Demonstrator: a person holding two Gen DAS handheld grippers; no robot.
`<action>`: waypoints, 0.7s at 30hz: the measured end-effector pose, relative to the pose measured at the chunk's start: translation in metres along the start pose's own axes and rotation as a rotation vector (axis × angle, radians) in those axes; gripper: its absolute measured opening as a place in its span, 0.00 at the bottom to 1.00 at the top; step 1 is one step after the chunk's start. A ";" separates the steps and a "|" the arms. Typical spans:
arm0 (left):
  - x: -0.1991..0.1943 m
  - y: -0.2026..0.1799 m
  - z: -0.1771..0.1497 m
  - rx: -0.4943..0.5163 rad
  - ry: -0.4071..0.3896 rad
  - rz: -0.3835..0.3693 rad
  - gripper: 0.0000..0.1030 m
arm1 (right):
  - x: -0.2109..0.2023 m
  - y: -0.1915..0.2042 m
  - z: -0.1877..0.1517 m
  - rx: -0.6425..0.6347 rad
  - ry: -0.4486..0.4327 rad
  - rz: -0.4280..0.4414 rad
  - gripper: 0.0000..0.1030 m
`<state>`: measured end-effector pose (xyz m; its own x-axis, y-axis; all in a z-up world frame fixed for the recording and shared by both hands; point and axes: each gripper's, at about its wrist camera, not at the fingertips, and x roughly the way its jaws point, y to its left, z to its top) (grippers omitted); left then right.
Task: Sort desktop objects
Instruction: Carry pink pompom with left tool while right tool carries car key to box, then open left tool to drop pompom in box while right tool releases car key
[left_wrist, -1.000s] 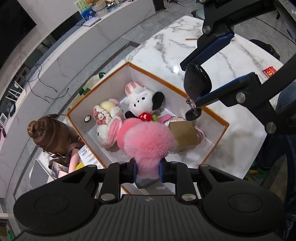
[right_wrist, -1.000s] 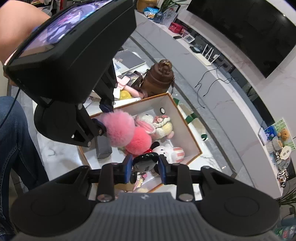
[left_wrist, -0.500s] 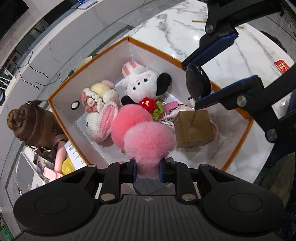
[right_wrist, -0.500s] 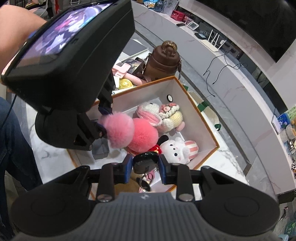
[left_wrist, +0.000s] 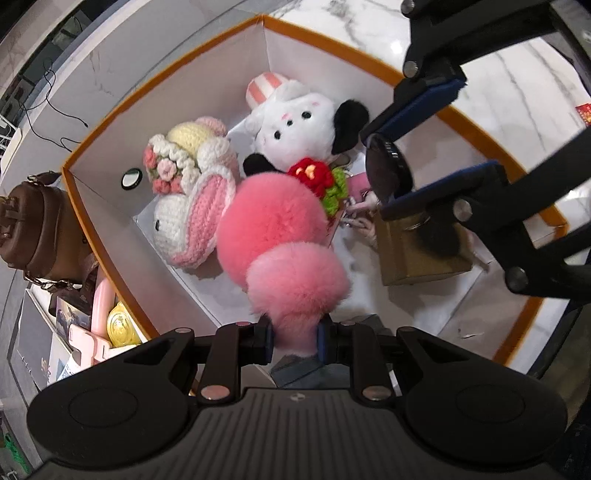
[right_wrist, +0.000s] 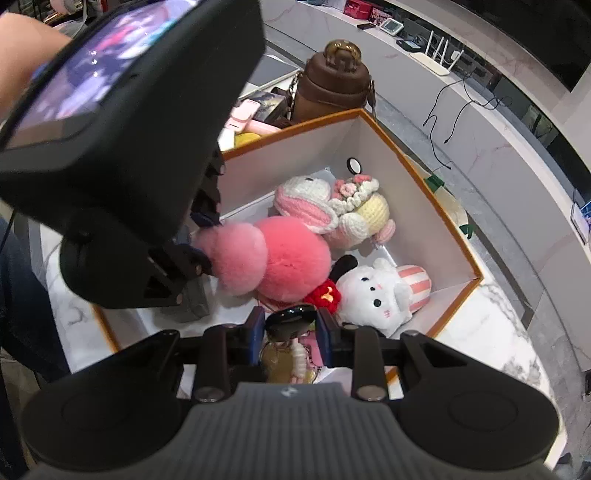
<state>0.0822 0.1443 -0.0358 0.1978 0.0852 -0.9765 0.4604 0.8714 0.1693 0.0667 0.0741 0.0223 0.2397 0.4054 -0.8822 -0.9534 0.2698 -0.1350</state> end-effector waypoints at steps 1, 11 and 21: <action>0.002 0.001 0.000 -0.002 0.007 0.001 0.23 | 0.004 -0.002 0.000 0.005 0.002 0.002 0.30; 0.020 0.005 0.011 -0.002 0.044 -0.006 0.23 | 0.036 -0.014 -0.004 0.029 0.018 0.036 0.30; 0.037 0.007 0.018 -0.013 0.074 -0.010 0.23 | 0.063 -0.016 -0.004 0.029 0.048 0.052 0.29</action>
<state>0.1084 0.1450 -0.0687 0.1286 0.1111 -0.9855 0.4507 0.8786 0.1578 0.0964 0.0916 -0.0325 0.1804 0.3777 -0.9082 -0.9585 0.2748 -0.0761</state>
